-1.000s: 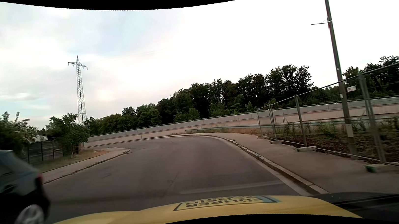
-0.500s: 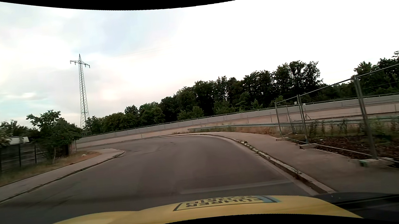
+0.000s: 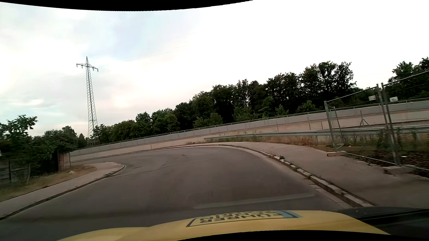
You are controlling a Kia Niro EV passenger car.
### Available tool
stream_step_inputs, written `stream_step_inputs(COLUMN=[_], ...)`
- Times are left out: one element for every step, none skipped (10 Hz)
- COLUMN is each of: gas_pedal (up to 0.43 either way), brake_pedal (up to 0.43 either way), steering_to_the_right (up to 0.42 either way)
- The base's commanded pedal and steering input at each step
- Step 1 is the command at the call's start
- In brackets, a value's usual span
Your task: Follow the waypoints while adhering to traffic rules and regulations
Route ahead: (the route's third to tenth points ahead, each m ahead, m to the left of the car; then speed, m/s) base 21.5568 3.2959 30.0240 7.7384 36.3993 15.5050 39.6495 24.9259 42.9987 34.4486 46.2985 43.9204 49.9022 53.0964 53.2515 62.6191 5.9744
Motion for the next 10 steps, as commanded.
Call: stream_step_inputs(gas_pedal=[0.039, 0.039, 0.039, 0.028, 0.028, 0.020, 0.020, 0.020, 0.020, 0.020], brake_pedal=[0.000, 0.000, 0.000, 0.000, 0.000, 0.000, 0.000, 0.000, 0.000, 0.000], steering_to_the_right=[-0.025, -0.025, -0.025, -0.025, -0.025, -0.025, -0.025, -0.025, -0.025, -0.025])
